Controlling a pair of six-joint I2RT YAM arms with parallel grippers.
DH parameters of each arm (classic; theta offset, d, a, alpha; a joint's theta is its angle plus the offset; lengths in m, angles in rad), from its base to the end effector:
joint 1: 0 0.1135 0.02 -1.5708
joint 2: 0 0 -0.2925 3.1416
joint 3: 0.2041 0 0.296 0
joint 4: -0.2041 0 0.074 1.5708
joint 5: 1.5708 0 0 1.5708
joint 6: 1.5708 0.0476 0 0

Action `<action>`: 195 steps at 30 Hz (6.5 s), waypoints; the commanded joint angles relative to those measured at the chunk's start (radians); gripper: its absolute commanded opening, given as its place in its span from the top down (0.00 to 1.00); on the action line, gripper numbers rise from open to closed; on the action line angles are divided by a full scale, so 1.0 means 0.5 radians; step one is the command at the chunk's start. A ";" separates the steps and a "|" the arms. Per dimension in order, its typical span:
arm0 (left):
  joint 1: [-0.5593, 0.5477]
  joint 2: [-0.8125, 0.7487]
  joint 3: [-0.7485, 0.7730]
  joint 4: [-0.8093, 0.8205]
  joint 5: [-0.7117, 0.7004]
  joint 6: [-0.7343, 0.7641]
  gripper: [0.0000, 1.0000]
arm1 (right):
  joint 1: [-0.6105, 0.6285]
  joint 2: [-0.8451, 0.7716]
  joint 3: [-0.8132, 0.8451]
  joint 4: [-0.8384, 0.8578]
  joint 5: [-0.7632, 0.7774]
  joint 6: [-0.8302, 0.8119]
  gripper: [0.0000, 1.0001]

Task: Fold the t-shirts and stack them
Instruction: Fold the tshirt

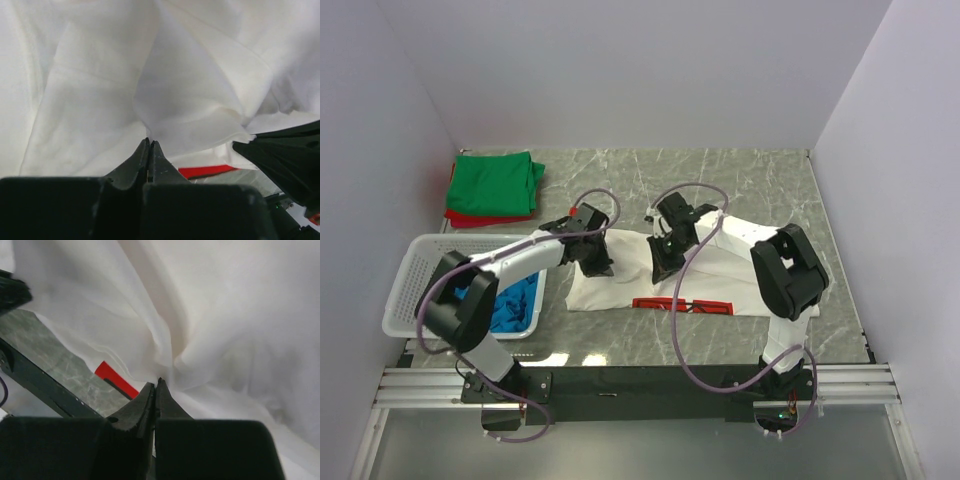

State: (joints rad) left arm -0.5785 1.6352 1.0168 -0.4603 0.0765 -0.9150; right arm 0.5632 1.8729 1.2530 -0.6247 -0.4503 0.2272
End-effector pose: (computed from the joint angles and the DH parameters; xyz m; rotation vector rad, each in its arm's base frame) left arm 0.3054 -0.2038 0.1792 -0.4390 2.7443 -0.5521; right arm 0.3401 0.2392 0.1625 -0.5945 2.8499 0.7992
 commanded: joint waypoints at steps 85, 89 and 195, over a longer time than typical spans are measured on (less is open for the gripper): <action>0.148 1.153 1.307 -0.466 -0.147 0.376 0.25 | -0.289 0.003 -0.297 -0.186 0.253 0.098 0.59; 0.242 1.374 1.653 -0.540 -0.147 0.409 0.25 | -0.258 -0.036 -0.248 -0.226 0.220 0.132 0.59; 0.488 0.922 1.656 0.749 0.384 0.449 0.10 | -0.185 -0.109 0.547 -0.346 0.023 0.033 0.56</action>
State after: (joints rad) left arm -0.3153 2.3272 1.9385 -0.1394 0.3130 -0.7628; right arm 0.4747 1.9682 1.5890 -0.7994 -0.4747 0.2485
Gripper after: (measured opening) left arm 0.900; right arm 0.441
